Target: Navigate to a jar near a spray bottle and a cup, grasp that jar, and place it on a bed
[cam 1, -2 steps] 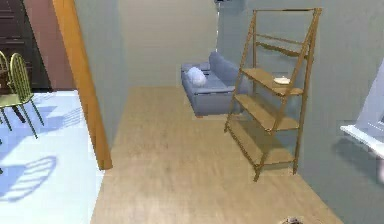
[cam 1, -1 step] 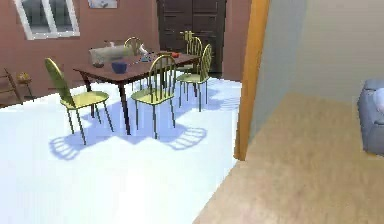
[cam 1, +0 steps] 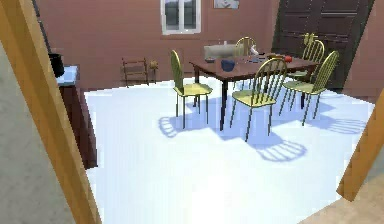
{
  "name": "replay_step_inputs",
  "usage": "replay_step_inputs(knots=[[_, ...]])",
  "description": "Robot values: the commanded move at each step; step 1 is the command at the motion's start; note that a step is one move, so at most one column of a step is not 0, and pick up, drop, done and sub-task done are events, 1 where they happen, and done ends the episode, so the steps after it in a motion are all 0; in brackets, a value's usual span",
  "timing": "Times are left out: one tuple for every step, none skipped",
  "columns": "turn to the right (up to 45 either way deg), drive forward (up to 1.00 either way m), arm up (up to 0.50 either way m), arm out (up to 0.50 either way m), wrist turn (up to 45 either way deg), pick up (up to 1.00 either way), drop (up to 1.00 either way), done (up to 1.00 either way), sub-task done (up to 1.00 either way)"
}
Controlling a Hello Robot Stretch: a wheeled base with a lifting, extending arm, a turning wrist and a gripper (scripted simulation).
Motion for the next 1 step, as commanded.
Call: replay_step_inputs(knots=[[0.0,0.40,0.00,0.00,0.0,0.00,0.00,0.00,0.00]])
